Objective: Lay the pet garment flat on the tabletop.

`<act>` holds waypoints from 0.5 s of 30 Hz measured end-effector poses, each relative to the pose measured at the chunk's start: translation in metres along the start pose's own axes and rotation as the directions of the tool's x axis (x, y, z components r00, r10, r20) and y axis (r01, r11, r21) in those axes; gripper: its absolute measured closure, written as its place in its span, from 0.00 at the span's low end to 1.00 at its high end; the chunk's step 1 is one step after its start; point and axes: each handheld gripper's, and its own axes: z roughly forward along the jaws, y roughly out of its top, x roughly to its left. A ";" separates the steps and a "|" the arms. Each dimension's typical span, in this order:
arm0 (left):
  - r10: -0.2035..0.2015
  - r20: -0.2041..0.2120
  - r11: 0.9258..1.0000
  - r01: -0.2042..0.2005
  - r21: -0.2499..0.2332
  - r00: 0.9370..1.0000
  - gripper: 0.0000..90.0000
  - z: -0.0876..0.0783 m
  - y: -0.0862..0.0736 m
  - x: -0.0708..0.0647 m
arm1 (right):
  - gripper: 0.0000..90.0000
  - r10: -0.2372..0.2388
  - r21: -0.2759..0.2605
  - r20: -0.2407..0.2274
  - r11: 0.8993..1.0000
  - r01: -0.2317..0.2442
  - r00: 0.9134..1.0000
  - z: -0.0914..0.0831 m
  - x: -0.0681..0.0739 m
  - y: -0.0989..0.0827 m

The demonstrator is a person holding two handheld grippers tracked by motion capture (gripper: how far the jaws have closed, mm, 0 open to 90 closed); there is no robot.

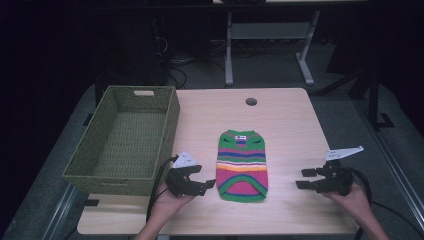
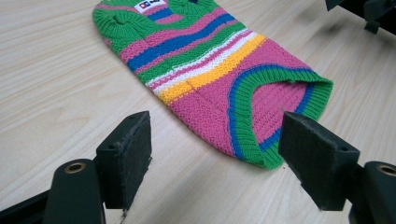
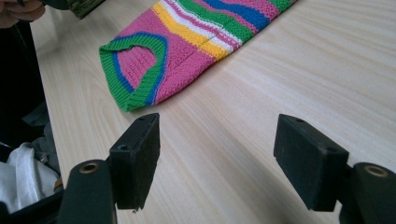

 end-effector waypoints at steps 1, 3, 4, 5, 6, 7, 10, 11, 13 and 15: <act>0.001 -0.002 1.000 -0.001 0.000 1.000 0.28 0.000 -0.001 -0.001 | 0.35 -0.002 0.000 0.005 1.000 0.002 1.000 -0.001 0.000 -0.003; 0.002 -0.002 1.000 -0.002 -0.001 1.000 0.28 -0.001 -0.002 -0.001 | 0.35 0.005 0.000 0.009 1.000 -0.005 1.000 -0.003 0.001 -0.007; -0.002 -0.001 1.000 0.002 -0.003 1.000 0.28 -0.001 -0.003 -0.002 | 0.34 0.002 -0.005 0.014 1.000 -0.002 1.000 -0.004 0.001 -0.009; 0.001 -0.002 1.000 -0.001 -0.002 1.000 0.28 -0.002 -0.004 -0.002 | 0.34 0.003 -0.010 0.015 1.000 -0.003 1.000 -0.005 0.001 -0.011; 0.005 -0.003 1.000 -0.005 0.000 1.000 0.28 -0.002 -0.005 -0.003 | 0.34 0.009 -0.013 0.016 1.000 -0.009 1.000 -0.007 0.002 -0.013; 0.010 -0.005 1.000 -0.010 0.005 1.000 0.28 -0.002 -0.006 -0.003 | 0.34 0.006 -0.018 0.019 1.000 -0.006 1.000 -0.007 0.001 -0.015; 0.007 -0.008 1.000 -0.007 0.003 1.000 0.28 -0.003 -0.008 -0.004 | 0.33 0.017 -0.026 0.027 1.000 -0.016 1.000 -0.010 0.002 -0.020; 0.004 -0.008 1.000 -0.004 0.001 1.000 0.28 -0.003 -0.009 -0.004 | 0.32 0.019 -0.025 0.032 1.000 -0.018 0.999 -0.011 0.002 -0.022; 0.001 -0.010 1.000 -0.001 0.000 1.000 0.28 -0.004 -0.011 -0.004 | 0.32 0.017 -0.026 0.037 1.000 -0.016 0.999 -0.013 0.002 -0.025; 0.002 -0.011 1.000 -0.002 -0.002 1.000 0.28 -0.005 -0.013 -0.004 | 0.32 0.017 -0.031 0.039 0.999 -0.016 0.999 -0.014 0.003 -0.028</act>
